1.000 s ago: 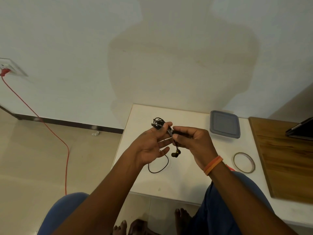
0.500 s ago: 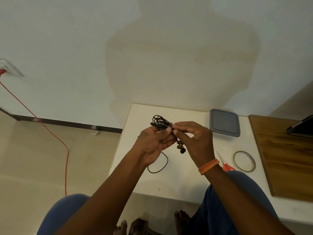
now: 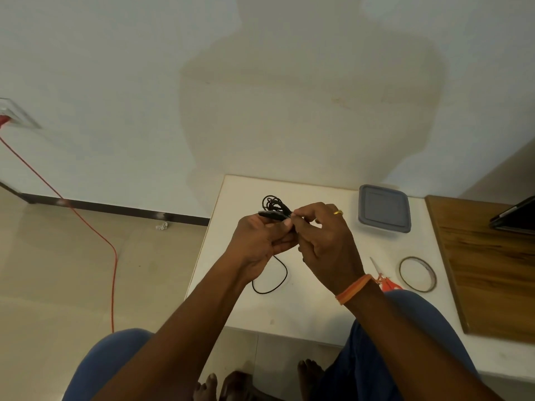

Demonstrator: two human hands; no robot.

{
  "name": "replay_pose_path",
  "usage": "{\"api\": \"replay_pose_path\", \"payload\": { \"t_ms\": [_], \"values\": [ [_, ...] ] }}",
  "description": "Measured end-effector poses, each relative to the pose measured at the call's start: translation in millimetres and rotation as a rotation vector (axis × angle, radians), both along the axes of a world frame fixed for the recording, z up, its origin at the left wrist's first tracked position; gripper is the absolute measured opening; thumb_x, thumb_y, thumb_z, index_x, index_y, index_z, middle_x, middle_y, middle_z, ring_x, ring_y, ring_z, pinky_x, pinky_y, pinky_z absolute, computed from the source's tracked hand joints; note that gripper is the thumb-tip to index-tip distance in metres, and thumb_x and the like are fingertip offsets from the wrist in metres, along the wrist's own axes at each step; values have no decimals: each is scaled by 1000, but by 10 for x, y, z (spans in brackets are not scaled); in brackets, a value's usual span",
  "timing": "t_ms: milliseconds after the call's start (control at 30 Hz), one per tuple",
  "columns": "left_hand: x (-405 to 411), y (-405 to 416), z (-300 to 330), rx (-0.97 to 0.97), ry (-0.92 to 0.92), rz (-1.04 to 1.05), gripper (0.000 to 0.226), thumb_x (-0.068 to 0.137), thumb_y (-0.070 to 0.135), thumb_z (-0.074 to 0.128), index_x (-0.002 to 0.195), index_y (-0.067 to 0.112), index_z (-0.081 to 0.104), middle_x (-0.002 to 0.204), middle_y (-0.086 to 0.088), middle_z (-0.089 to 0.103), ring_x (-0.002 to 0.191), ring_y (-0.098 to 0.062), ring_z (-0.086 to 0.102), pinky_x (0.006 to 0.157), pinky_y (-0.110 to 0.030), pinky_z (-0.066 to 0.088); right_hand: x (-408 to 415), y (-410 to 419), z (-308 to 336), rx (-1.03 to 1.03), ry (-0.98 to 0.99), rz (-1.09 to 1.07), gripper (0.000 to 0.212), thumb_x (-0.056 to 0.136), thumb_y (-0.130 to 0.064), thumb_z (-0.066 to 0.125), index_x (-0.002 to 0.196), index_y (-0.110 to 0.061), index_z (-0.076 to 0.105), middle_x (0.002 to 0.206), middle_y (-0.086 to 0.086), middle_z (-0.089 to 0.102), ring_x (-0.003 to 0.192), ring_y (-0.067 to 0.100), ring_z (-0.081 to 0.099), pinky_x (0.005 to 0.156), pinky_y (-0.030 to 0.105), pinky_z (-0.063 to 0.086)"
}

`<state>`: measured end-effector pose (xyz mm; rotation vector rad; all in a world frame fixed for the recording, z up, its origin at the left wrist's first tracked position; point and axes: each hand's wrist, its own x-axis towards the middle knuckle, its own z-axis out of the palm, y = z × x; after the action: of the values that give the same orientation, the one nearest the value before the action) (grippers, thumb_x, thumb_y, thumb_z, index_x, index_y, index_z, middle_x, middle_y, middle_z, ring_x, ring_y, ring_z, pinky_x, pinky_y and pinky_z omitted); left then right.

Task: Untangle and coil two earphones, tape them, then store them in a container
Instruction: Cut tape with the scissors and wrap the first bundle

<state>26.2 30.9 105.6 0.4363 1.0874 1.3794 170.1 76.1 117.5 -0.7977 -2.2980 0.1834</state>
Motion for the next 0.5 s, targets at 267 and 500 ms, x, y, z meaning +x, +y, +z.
{"api": "replay_pose_path", "payload": {
  "t_ms": [267, 500],
  "values": [
    [-1, -47, 24, -33, -107, -63, 21, 101, 4, 45, 103, -1, 66, 103, -20, 70, 91, -27, 70, 84, -36, 60, -38, 26, -29, 94, -70, 16, 12, 84, 3, 65, 73, 2, 68, 73, 12, 61, 65, 29, 57, 59, 42, 49],
    [74, -4, -64, -125, -68, 31, 12, 97, 6, 55, 93, 2, 66, 92, -14, 72, 79, -21, 70, 84, -33, 59, -6, 53, -38, -266, 98, 19, 6, 77, 4, 73, 76, -1, 74, 76, 9, 65, 70, 22, 61, 63, 32, 52]
  ]
}}
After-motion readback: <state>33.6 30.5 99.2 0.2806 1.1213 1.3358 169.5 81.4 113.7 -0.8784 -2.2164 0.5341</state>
